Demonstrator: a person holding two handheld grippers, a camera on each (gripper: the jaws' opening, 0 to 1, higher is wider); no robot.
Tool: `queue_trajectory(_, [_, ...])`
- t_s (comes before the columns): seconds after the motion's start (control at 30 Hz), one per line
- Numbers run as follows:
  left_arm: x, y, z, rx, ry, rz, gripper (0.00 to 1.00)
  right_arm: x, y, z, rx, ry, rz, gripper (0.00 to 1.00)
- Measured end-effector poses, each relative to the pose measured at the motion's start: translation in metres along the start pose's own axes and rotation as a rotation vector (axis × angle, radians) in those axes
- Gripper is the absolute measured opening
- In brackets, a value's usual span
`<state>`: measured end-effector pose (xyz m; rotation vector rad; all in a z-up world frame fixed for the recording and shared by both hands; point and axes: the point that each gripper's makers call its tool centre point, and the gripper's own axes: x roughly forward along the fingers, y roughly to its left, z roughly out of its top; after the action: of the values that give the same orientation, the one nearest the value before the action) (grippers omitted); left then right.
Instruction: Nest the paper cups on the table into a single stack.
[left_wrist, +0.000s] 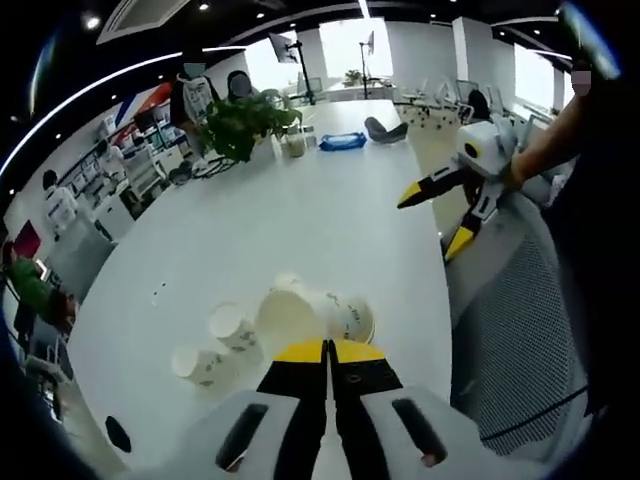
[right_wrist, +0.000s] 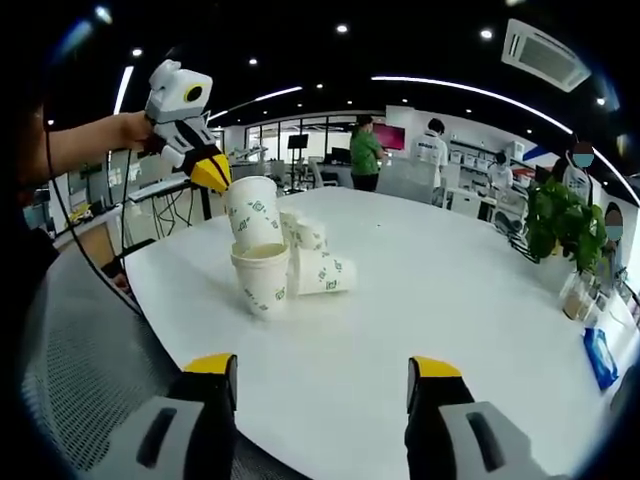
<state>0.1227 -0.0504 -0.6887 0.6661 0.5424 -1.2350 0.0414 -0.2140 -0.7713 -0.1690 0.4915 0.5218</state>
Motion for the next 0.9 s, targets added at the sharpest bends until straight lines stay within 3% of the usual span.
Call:
queue_trajectory(0.33, [0.009,-0.003,0.000,0.064,0.027,-0.010,0.00,0.000,0.000,-0.001,0.004,0.002,0.001,0.67])
queue_trajectory(0.9, [0.004,0.009,0.002,0.156,0.043,0.016,0.00,0.000,0.000,-0.003,0.005,0.010,0.004,0.66])
